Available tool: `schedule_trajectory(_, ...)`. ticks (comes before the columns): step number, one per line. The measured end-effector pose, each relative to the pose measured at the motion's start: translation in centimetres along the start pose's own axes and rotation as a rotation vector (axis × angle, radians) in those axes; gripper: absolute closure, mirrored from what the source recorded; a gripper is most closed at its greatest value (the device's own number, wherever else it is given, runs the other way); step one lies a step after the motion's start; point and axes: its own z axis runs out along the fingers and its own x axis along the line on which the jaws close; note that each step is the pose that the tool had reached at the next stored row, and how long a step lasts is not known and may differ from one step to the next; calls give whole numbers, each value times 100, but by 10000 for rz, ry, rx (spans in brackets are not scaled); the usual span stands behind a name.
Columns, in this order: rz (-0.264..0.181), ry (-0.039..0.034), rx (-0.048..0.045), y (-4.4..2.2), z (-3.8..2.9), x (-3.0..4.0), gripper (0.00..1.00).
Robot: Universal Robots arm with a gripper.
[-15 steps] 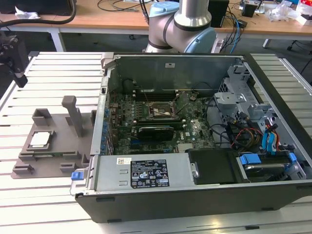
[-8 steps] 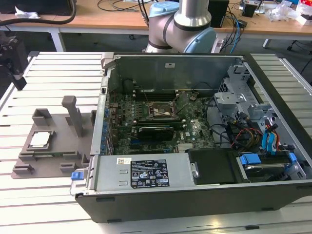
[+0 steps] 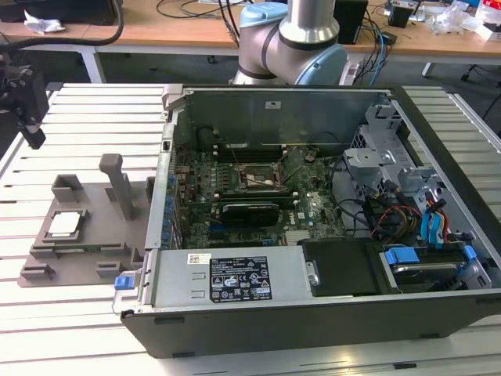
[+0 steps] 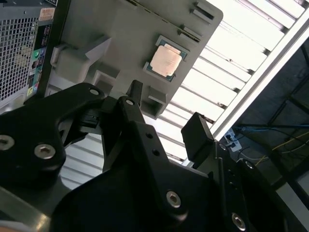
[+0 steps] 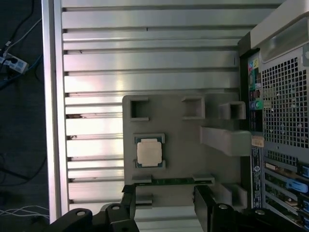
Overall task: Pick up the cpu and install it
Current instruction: 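Pick up the cpu and move it towards the insertion slot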
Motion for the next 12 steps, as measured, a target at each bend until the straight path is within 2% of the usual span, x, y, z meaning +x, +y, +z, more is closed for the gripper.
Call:
schedule_trajectory(6,0,0,1,0,96,3,40)
schedule_trajectory(12,0,0,1,0,147,4,40)
